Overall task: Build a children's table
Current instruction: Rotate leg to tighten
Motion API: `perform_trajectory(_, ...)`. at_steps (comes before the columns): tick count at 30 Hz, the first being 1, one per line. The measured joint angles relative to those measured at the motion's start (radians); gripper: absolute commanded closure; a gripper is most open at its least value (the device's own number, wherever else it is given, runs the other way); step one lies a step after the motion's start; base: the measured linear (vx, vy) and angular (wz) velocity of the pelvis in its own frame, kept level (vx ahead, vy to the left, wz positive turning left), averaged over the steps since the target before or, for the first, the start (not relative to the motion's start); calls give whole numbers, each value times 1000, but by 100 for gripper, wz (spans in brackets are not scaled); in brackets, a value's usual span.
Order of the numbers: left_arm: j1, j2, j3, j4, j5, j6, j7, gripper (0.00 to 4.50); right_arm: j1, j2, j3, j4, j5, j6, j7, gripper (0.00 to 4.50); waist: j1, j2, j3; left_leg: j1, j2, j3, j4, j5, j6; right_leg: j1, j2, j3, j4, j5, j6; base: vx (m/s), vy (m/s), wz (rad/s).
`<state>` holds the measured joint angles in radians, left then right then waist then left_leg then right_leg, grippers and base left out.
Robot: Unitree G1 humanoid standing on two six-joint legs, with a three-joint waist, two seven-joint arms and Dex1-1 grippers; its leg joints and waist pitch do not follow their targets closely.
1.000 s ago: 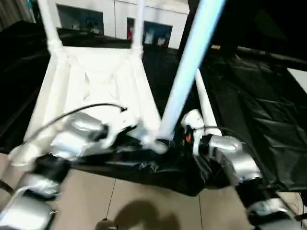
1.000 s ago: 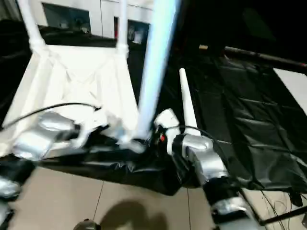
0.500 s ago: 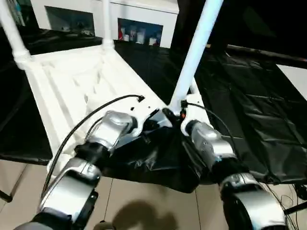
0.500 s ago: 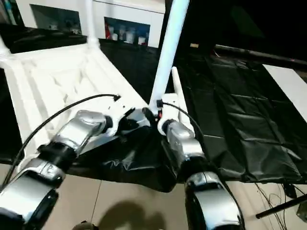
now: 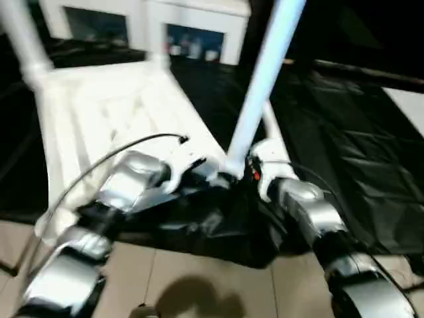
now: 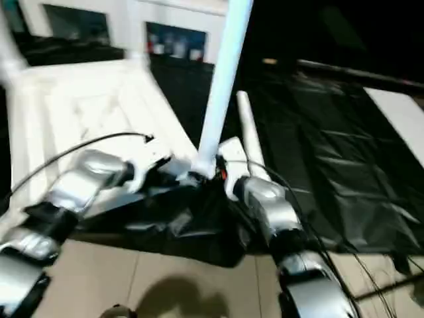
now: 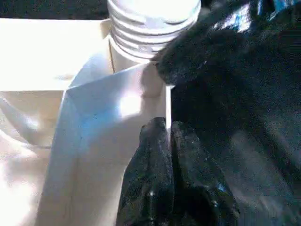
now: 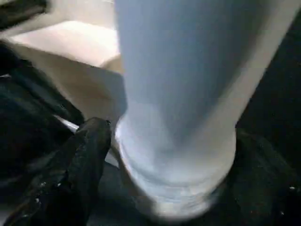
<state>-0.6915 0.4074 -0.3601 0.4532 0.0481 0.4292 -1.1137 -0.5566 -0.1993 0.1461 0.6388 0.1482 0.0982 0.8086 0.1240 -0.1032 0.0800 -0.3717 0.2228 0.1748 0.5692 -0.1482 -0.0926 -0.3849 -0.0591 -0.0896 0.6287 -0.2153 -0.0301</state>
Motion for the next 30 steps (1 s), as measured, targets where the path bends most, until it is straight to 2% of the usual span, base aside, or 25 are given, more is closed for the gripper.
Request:
perform_trajectory(4, 40, 63, -13, -57, -22, -46, -99, 450, 38, -49, 24, -72, 13, 8, 126, 75, 14, 0, 0, 0, 0, 1, 1, 0, 1, 0, 0, 1, 0, 0, 0, 0, 0, 0)
perform_trajectory(10, 72, 104, -19, -113, -53, -39, -172, 450, 60, -70, 60, -120, 26, 12, 215, 75, 20, 0, 0, 0, 0, 1, 0, 0, 0, 1, 0, 1, 2, 0, 1, 0, 0, 0)
perform_trajectory(14, 72, 103, -20, -113, -53, -40, -172, 450, 59, -70, 60, -119, 25, 19, 218, 75, 20, 0, 0, 0, 0, 0, 0, 0, 0, 1, 0, 1, 2, 1, 1, 0, 0, 0)
perform_trajectory(15, 72, 103, -20, -113, -53, -40, -173, 450, 59, -69, 60, -119, 25, 19, 219, 92, 19, 0, 0, 0, 0, 0, 0, 0, 0, 1, 0, 1, 2, 1, 1, 0, 0, 0)
perform_trajectory(17, 72, 103, -20, -113, -53, -40, -173, 450, 59, -66, 60, -119, 25, 19, 221, 92, 19, 0, 0, 0, 0, 0, 0, 0, 0, 1, 0, 1, 2, 1, 1, 0, 0, 0)
perform_trajectory(19, 72, 104, -20, -113, -53, -40, -173, 450, 60, -64, 60, -119, 25, 21, 224, 119, 19, 0, 0, 0, 0, 0, 0, 0, 0, 1, 0, 1, 2, 1, 1, 0, 0, 0)
perform_trajectory(23, 72, 103, -20, -112, -53, -40, -169, 450, 60, -59, 61, -119, 26, 23, 223, 135, 18, 0, 0, 0, 0, 0, 0, 0, 0, 1, 0, 1, 2, 1, 1, 0, 0, 0)
perform_trajectory(24, 72, 100, -18, -108, -52, -39, -164, 450, 60, -56, 60, -117, 26, 23, 214, 158, 18, 0, 0, 0, 0, 0, 0, 0, 0, 1, 0, 1, 2, 1, 1, 0, 0, 0)
perform_trajectory(30, 39, 18, 12, -19, -38, -13, -22, 450, 10, 9, 8, -3, 14, 18, 19, 177, 7, -1, 0, 2, 0, 0, 1, 0, 0, 1, 0, 1, 3, 4, 0, 0, 0, 0)
